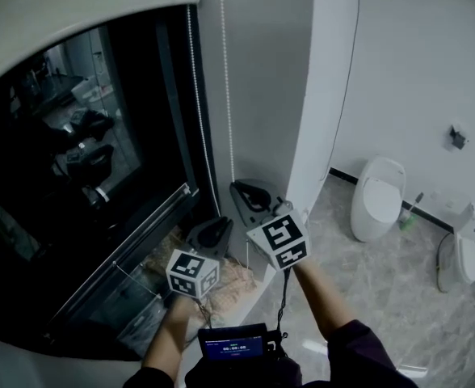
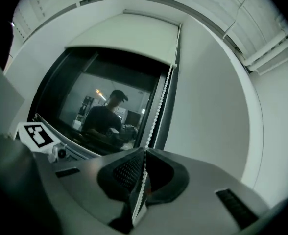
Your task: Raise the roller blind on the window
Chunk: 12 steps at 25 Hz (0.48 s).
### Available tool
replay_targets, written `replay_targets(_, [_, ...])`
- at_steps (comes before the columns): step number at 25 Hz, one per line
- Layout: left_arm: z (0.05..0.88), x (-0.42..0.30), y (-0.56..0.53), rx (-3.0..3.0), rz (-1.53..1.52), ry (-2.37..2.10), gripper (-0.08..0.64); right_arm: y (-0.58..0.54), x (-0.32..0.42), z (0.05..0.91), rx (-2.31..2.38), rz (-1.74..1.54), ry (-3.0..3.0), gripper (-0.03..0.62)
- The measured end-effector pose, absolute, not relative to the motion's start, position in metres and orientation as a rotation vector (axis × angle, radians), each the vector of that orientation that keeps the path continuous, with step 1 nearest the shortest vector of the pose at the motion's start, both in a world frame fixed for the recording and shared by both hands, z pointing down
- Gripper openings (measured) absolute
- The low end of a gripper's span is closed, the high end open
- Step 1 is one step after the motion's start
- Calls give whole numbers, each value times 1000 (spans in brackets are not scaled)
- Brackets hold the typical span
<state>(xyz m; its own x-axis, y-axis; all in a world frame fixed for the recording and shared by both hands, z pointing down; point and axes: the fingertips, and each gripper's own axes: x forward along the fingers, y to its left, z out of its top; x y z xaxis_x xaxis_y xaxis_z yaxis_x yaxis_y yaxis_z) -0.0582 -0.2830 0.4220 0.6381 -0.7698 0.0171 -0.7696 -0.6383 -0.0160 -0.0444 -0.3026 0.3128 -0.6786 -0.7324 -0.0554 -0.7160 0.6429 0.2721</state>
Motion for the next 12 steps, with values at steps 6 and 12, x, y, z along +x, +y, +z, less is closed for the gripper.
replay_targets(6, [330,-68,-285,-2785,195,1285,12,-299,-53,380,1155,-299,-2741,18])
replay_targets(12, [280,-59,-292,-2724,220,1254,13,-285,-67,448,1071,-181,-2704,18])
